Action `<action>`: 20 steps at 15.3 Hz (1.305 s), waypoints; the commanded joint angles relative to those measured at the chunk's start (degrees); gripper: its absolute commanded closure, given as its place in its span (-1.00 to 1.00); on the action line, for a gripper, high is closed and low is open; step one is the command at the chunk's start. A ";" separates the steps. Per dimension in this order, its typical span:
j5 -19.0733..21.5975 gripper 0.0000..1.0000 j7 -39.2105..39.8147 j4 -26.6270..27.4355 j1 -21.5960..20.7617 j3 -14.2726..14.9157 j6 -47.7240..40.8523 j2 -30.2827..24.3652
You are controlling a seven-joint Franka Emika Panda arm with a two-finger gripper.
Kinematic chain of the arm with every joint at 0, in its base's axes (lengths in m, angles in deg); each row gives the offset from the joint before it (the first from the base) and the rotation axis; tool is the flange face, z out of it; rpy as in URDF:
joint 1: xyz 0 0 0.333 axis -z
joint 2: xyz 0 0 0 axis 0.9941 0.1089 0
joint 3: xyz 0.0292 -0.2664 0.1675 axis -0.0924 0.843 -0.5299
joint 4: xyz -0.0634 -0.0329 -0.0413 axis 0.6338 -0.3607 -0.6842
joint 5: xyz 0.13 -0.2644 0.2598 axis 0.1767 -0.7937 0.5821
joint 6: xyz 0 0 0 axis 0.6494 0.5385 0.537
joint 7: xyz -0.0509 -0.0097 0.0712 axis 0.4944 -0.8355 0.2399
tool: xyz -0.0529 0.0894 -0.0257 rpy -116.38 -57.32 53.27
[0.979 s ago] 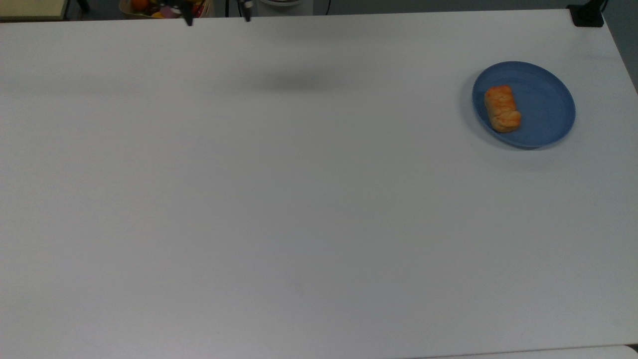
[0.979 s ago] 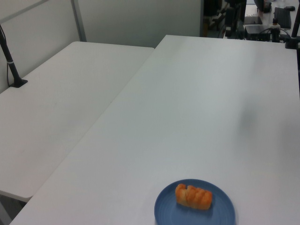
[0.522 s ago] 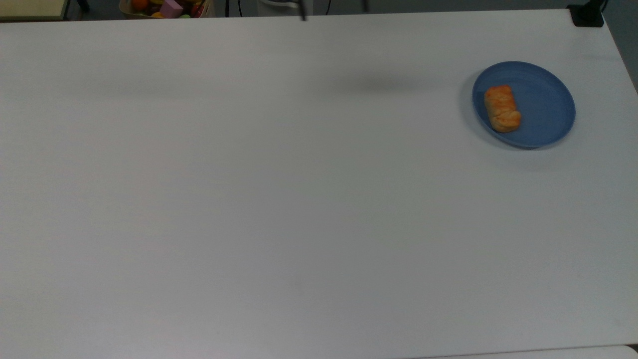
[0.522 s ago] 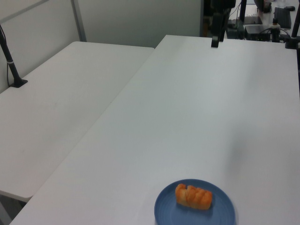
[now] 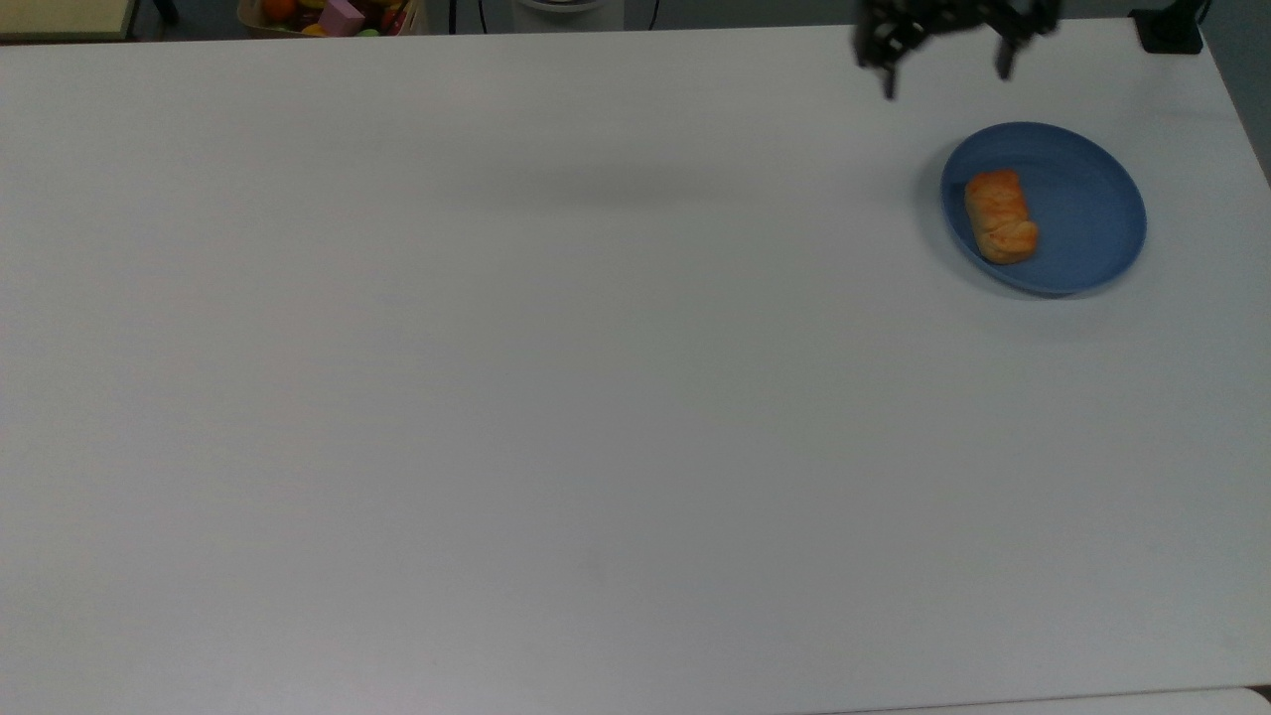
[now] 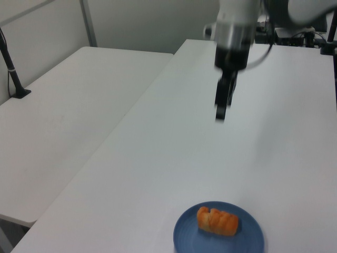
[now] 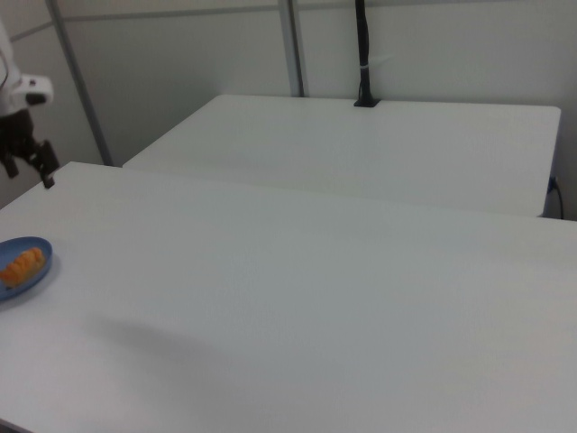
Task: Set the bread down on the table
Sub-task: 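Lower the gripper and close it on the orange bread roll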
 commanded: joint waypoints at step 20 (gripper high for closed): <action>-0.30 0.83 -11.27 -5.67 -12.75 0.93 13.11 22.71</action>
